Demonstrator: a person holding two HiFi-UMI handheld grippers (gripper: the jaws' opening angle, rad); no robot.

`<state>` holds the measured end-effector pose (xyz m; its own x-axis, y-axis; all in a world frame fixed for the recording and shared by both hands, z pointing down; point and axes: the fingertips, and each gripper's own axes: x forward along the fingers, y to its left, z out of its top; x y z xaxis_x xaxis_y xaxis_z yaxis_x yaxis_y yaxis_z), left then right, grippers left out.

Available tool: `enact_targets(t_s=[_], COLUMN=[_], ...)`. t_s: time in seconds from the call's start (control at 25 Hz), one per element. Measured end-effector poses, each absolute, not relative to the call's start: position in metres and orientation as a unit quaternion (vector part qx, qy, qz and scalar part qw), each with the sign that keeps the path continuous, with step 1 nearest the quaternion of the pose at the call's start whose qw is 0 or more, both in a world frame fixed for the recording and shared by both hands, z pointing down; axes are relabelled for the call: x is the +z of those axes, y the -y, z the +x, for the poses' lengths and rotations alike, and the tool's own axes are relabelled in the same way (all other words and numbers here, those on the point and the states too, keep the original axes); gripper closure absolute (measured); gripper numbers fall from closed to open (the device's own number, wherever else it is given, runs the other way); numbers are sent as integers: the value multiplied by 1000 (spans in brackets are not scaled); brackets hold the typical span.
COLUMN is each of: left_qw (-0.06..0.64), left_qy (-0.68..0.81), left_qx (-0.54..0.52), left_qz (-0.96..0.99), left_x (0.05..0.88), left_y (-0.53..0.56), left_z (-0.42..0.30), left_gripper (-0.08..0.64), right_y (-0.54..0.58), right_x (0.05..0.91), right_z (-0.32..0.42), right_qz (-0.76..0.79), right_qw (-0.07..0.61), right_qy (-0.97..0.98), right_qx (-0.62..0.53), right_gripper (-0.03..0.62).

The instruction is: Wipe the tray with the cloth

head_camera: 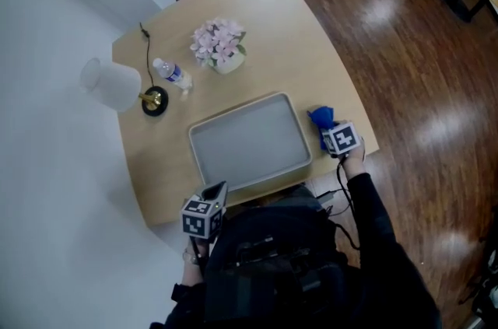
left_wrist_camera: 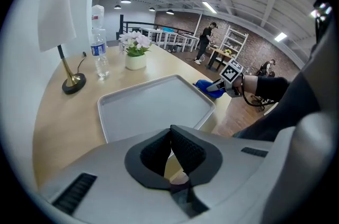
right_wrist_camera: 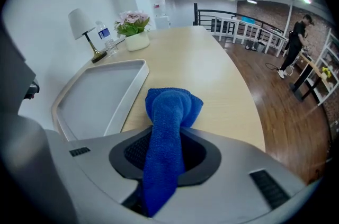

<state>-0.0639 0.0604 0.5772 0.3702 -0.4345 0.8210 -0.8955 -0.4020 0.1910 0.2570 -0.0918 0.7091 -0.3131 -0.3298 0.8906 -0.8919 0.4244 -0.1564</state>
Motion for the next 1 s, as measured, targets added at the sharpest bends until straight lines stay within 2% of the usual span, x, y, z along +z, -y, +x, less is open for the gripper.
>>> enact_targets(t_s=[0.16, 0.24, 0.52, 0.8, 1.0], left_qw=[333, 335, 330, 317, 312], left_qy=[444, 447, 454, 447, 437], left_qx=[348, 343, 328, 310, 305], left_qz=[756, 755, 760, 777, 786], left_x=[579, 579, 576, 569, 573], left_y=[-62, -61, -47, -21, -13], left_z=[-67, -70, -84, -85, -82], left_gripper=[560, 560, 560, 560, 560], right_y=[88, 90, 104, 60, 23], right_x=[718, 715, 642, 592, 595], right_z=[256, 254, 249, 128, 53], right_qz=[419, 422, 470, 389, 311], right_qw=[419, 414, 372, 310, 318], right_qy=[724, 725, 739, 801, 828], right_qx=[353, 354, 308, 334, 341], right_gripper=[441, 363, 362, 380, 426])
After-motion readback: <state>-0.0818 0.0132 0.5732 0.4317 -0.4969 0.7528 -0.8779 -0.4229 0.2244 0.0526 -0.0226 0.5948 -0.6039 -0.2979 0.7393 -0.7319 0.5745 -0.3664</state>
